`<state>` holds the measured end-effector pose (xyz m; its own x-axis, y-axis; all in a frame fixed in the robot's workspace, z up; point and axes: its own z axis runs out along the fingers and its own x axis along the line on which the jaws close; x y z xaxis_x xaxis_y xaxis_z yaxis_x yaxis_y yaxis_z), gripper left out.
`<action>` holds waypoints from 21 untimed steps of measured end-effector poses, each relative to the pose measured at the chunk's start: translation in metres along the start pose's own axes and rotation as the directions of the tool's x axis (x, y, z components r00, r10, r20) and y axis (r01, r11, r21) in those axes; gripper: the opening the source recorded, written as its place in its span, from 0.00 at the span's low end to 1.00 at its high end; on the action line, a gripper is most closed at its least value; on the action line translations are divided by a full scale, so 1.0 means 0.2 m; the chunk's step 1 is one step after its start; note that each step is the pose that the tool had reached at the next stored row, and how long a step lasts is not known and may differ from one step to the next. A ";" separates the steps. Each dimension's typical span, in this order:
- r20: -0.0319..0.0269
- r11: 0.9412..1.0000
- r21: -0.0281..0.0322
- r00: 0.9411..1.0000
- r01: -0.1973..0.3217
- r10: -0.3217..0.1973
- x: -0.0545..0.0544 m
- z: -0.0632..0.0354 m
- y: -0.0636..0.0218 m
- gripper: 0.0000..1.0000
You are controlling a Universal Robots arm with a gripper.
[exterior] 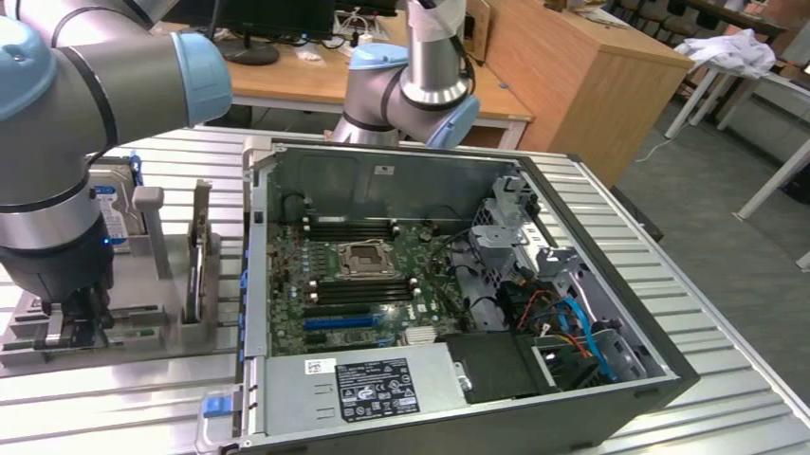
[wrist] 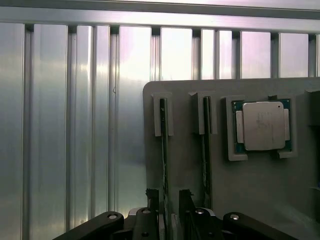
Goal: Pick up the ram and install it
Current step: 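Pick up the ram and move it above insertion slot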
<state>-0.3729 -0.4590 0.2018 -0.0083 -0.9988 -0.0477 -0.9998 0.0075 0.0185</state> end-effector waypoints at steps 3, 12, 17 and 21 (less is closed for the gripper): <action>0.000 1.000 0.000 1.000 0.000 0.000 0.00 0.000 -0.015 0.30; 0.000 1.000 0.000 1.000 0.000 0.000 0.00 0.001 -0.031 0.30; 0.000 1.000 0.000 1.000 0.000 0.000 0.00 -0.001 -0.032 0.30; 0.000 1.000 0.000 1.000 0.000 0.000 0.00 -0.001 -0.032 0.30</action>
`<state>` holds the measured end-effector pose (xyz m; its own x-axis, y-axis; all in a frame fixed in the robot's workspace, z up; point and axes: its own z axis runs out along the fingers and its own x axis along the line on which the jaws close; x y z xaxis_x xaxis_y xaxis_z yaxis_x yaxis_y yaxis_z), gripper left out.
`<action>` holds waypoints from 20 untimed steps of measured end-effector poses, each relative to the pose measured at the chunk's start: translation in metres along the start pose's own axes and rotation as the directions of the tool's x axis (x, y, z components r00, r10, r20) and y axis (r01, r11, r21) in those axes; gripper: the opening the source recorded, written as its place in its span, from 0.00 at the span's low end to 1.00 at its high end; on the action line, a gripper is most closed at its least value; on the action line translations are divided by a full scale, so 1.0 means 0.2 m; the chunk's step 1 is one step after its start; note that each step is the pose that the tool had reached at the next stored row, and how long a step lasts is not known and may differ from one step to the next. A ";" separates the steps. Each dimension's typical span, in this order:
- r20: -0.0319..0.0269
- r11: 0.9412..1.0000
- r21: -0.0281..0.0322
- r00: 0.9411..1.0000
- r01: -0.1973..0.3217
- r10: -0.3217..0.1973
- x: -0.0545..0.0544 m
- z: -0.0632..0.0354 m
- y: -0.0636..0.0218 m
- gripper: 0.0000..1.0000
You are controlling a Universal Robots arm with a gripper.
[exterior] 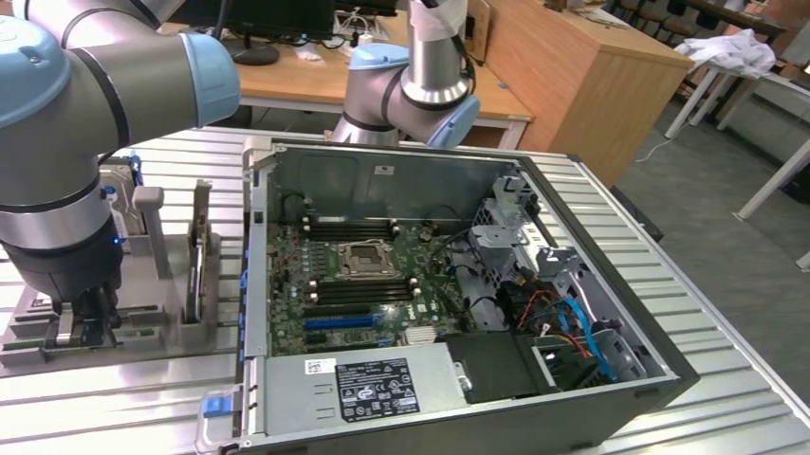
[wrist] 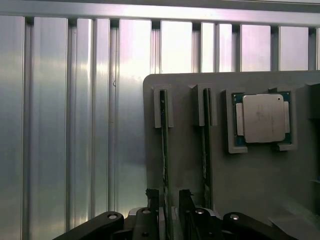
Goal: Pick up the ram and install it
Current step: 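Pick up the ram and move it above insertion slot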
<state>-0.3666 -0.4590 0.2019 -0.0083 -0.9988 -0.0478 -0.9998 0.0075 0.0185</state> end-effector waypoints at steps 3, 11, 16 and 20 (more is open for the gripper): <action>0.000 1.000 0.000 1.000 0.000 0.000 0.00 0.000 0.000 0.29; 0.000 1.000 0.000 1.000 0.000 0.000 0.00 0.000 0.000 0.22; 0.000 1.000 0.000 1.000 0.000 0.000 0.00 0.000 0.000 0.14; 0.000 1.000 0.000 1.000 0.000 0.000 0.00 0.000 0.000 0.14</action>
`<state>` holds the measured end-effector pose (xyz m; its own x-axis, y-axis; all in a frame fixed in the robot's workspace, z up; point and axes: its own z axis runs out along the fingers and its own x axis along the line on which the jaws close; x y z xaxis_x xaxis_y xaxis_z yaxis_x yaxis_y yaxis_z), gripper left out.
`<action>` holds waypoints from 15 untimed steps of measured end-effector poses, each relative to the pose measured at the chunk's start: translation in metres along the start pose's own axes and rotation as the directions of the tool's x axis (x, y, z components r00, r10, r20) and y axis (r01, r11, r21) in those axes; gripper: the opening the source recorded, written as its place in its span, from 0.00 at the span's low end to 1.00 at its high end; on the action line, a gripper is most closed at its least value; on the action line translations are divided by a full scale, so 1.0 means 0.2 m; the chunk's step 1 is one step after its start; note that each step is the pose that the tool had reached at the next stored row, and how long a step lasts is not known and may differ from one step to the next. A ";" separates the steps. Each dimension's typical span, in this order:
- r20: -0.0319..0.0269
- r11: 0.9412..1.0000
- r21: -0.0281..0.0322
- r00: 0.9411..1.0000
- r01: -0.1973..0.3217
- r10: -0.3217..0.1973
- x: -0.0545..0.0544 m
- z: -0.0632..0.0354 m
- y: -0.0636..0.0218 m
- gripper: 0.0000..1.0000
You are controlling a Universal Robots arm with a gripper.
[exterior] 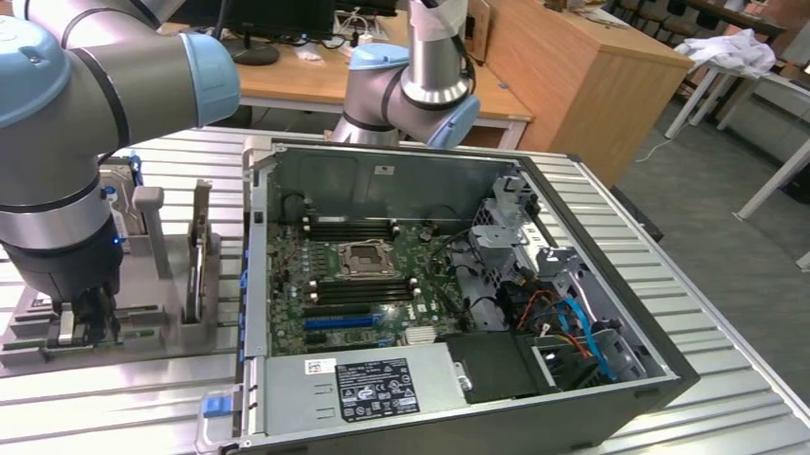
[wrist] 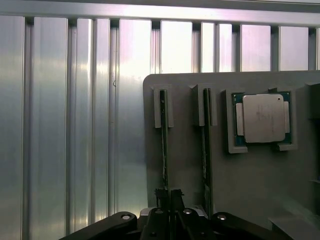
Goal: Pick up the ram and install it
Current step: 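Pick up the ram and move it above insertion slot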
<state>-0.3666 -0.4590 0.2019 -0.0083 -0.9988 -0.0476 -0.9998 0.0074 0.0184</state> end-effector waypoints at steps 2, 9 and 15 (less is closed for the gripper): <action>0.000 1.000 0.000 1.000 0.000 0.000 0.00 0.000 0.000 0.13; 0.000 1.000 0.000 1.000 0.000 0.000 0.00 0.000 0.000 0.12; 0.000 1.000 0.000 1.000 0.000 0.000 0.00 -0.008 0.000 0.12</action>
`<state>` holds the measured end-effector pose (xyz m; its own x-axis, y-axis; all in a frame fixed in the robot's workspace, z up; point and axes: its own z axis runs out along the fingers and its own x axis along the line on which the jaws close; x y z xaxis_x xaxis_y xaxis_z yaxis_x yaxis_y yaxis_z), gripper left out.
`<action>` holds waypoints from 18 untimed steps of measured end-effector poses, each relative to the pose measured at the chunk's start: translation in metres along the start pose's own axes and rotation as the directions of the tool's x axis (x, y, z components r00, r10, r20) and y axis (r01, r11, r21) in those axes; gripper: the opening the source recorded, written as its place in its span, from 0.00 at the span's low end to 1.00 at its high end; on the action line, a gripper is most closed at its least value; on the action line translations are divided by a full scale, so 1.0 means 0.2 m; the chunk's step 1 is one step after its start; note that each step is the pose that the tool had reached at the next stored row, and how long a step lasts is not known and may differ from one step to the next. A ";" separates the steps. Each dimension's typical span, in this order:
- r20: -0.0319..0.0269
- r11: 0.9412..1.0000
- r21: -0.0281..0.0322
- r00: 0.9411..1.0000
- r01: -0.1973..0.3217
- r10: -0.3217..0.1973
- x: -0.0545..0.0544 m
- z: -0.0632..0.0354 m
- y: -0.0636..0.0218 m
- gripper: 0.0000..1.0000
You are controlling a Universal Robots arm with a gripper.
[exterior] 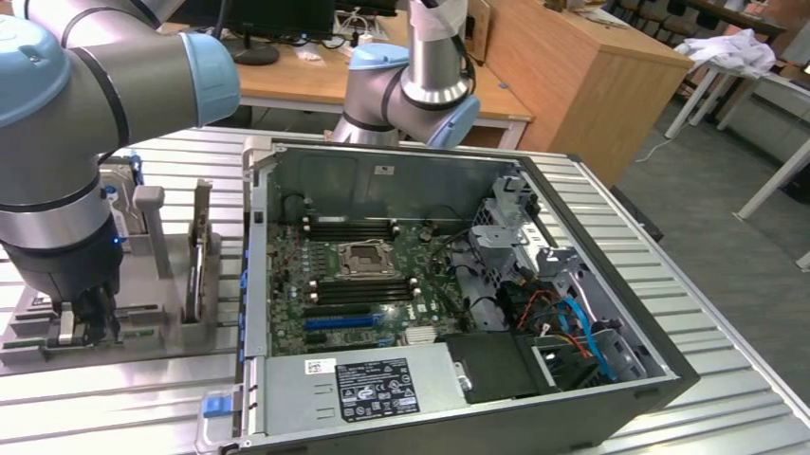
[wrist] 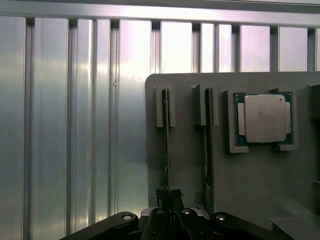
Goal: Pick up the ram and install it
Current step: 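Pick up the ram and move it above insertion slot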
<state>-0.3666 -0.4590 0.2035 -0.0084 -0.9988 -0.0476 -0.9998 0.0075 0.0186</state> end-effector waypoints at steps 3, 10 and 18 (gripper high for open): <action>0.000 1.000 0.000 1.000 0.000 0.000 0.00 -0.015 0.000 0.12; 0.000 1.000 0.000 1.000 -0.002 0.002 0.00 -0.049 0.001 0.12; 0.001 1.000 0.002 1.000 -0.031 0.031 0.00 -0.063 0.001 0.12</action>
<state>-0.3665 -0.4590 0.2162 -0.0395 -0.9981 -0.0478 -0.9991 0.0387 0.0184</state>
